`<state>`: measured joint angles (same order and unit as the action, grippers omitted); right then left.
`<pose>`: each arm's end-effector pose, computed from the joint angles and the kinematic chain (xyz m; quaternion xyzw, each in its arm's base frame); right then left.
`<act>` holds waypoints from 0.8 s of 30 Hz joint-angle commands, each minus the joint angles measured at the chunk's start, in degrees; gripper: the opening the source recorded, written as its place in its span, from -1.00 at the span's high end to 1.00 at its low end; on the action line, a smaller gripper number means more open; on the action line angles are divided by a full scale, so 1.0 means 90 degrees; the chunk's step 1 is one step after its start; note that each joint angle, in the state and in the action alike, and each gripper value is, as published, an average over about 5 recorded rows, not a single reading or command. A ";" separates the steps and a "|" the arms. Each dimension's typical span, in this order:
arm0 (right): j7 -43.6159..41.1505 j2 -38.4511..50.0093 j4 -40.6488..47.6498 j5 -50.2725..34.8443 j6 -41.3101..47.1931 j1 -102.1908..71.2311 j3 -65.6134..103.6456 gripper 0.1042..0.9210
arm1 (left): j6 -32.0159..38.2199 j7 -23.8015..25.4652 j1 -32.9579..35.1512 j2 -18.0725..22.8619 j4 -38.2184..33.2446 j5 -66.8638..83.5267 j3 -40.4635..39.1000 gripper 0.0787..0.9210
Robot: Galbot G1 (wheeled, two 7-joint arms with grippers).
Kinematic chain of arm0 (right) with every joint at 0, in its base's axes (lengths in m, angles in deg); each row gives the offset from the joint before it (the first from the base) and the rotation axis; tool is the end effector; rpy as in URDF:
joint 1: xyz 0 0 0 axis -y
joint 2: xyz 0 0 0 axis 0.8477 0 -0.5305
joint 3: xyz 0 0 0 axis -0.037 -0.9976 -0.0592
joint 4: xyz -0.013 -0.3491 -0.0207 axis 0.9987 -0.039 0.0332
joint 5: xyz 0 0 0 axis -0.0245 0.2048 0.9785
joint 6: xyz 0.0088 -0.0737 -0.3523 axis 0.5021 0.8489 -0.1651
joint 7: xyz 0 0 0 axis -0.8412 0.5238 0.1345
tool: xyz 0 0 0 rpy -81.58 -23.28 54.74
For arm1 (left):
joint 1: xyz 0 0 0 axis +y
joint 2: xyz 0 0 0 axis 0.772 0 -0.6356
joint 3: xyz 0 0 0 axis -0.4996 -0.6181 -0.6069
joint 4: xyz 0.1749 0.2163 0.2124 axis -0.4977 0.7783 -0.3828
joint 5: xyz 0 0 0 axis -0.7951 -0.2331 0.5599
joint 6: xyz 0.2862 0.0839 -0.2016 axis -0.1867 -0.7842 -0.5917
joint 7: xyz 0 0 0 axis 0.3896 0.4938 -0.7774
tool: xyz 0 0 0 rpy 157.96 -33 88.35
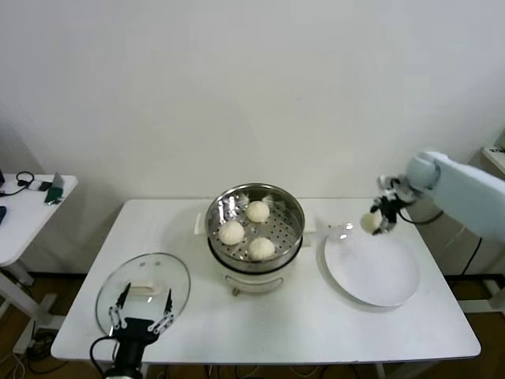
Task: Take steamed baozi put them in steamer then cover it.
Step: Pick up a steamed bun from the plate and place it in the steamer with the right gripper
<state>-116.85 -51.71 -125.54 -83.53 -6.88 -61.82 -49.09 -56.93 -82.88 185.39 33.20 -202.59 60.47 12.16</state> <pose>0.6023 -0.1900 -0.1133 0.4556 -0.6101 0.4937 0.4201 0.1081 0.0338 -0.3124 0.0127 -0.9838 -0.1664 0.0654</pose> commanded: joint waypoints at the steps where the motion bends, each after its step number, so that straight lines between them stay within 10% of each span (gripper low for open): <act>1: 0.0424 -0.0864 -0.0981 -0.2957 0.0700 0.2594 -0.2356 -0.45 | 0.0041 0.0007 0.0024 -0.0077 -0.0056 0.0006 -0.0201 -0.77; 24: 0.1378 -0.2967 -0.1623 -0.4306 0.1195 0.2360 -0.3296 -0.47 | 0.0170 0.0018 0.0136 -0.0472 -0.0091 0.0251 -0.0253 -0.77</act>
<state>-107.47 -72.14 -138.38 -117.23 2.38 -39.69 -74.98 -55.34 -82.73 186.67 29.68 -203.51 62.26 9.94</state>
